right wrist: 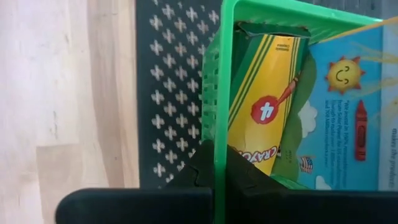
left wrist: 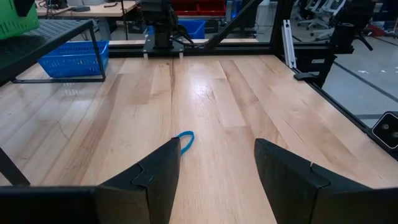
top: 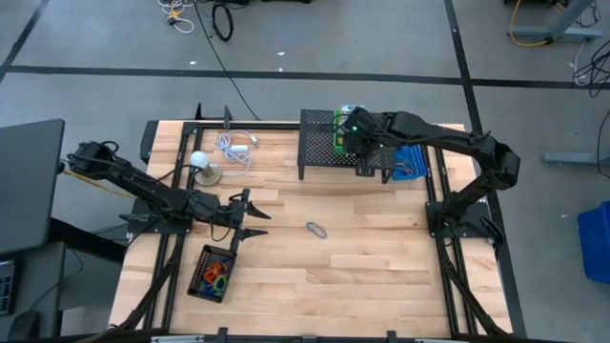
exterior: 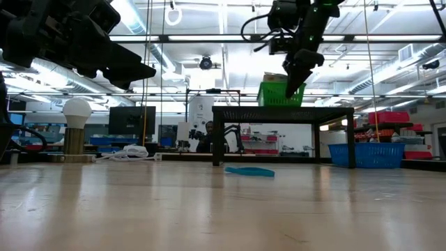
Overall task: Pick & Place Office Desk Supplies
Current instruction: Put the green bin on the shelf
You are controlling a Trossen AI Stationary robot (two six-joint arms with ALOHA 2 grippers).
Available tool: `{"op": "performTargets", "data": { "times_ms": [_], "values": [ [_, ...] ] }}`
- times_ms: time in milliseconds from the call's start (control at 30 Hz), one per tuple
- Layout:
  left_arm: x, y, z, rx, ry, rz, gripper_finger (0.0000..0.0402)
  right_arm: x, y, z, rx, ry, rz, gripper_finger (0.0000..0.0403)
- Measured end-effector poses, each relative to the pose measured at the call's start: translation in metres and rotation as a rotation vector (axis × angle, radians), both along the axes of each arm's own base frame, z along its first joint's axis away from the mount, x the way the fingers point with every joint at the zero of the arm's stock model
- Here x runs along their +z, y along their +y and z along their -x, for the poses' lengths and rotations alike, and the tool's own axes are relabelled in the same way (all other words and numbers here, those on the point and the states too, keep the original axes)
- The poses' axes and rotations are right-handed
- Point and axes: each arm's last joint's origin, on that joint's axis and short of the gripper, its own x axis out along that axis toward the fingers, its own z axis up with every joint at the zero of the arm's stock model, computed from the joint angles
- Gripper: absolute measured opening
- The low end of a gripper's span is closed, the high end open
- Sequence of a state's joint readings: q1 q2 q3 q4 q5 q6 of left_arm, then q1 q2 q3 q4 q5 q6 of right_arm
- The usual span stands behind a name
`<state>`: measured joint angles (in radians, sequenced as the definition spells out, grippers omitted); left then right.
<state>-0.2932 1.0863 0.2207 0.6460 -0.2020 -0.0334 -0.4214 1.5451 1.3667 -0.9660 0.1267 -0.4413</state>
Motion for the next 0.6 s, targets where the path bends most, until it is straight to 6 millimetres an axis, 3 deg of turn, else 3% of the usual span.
{"op": "performTargets", "data": {
  "times_ms": [600],
  "values": [
    [-0.001, 0.000, 0.000, 0.000, 0.013, -0.004, 0.0213, -0.011, -0.004, -0.009, 0.015, 0.012, -0.014, 0.0000]
  ]
}}
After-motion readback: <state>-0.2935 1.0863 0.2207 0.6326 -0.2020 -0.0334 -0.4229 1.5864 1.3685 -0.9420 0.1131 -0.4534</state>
